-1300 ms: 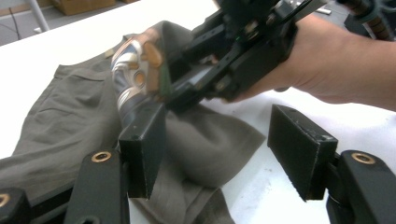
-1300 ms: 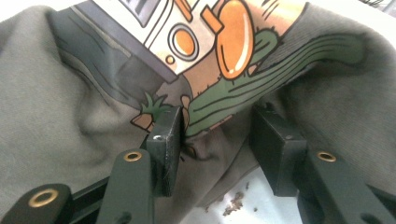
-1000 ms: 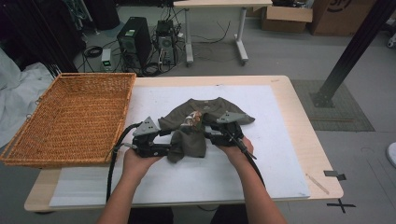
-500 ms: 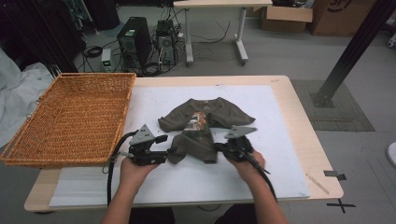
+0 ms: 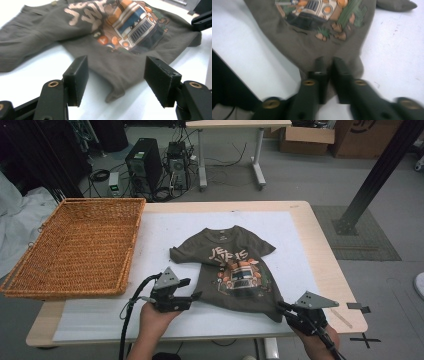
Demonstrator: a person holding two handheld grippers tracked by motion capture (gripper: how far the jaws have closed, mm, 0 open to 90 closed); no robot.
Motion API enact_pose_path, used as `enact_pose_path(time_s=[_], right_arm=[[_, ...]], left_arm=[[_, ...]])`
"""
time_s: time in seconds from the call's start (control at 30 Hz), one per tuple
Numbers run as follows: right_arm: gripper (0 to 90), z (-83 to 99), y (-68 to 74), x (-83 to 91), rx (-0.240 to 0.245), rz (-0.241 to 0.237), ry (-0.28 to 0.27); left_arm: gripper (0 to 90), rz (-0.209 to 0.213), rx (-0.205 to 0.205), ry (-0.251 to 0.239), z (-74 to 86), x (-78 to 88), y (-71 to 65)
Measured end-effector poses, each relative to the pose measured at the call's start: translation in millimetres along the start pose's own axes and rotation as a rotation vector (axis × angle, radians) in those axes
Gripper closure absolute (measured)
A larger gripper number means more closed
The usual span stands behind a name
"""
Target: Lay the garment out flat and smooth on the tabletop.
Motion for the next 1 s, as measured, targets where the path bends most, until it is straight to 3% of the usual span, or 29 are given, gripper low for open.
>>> enact_pose_path(time_s=[0.13, 0.27, 0.37, 0.4, 0.43, 0.47, 0.53, 0.6, 0.67, 0.7, 0.83, 1.0], right_arm=[[68.7, -6.9, -19.2, 12.0, -0.084, 0.049, -0.11], [66.3, 6.1, -42.7, 14.0, -0.154, 0.071, -0.083], [61.6, 19.0, -40.8, -0.5, -0.151, 0.038, -0.021], [58.6, 20.4, -37.3, -6.0, -0.161, 0.012, -0.01], [57.4, 20.2, -33.2, -10.7, -0.171, -0.011, -0.003], [57.6, 19.3, -29.7, -13.7, -0.169, -0.021, 0.002], [60.9, 16.0, -22.3, -19.9, -0.135, 0.004, 0.018], [67.7, 13.2, -19.1, -21.9, -0.121, 0.004, 0.027], [83.1, 11.6, -16.0, -24.0, -0.096, 0.011, 0.035], [84.8, 10.7, -14.5, -25.4, -0.074, 0.016, 0.038], [86.3, 7.4, -17.0, -23.9, -0.089, 0.014, 0.033], [86.4, 2.1, -18.8, -4.7, -0.08, 0.013, 0.018]], left_arm=[[37.0, -0.005, 0.006, 0.043, 3.0, -12.5, -0.2], [42.8, -0.011, 0.019, 0.072, 10.2, -21.5, 4.1], [57.0, -0.018, -0.006, 0.117, 12.7, -29.4, 3.2], [63.3, -0.014, -0.025, 0.129, 12.9, -32.1, 1.0], [75.9, -0.014, -0.043, 0.131, 12.4, -34.0, -1.0], [79.9, -0.02, -0.059, 0.135, 11.3, -36.4, -3.1], [86.8, -0.018, -0.051, 0.127, 9.9, -36.2, -4.4], [87.3, -0.033, -0.04, 0.095, 8.5, -29.8, -2.0], [87.4, -0.012, -0.016, 0.058, 8.5, -19.6, -0.4], [87.4, -0.005, 0.0, 0.037, 8.8, -13.4, 0.7], [87.5, 0.019, 0.048, 0.003, 17.2, 11.0, 3.4], [87.3, 0.035, 0.076, -0.007, 32.6, 32.5, -5.6]])
Point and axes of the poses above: each handheld gripper's, and its own axes: x roughly backward along the jaws, z roughly out of its underside, y roughly to its left, the point moved 9 cm from there along -x, roughly forward along the jaws, and after that the axes turned 7 degrees about y, right-handed, at the moved point
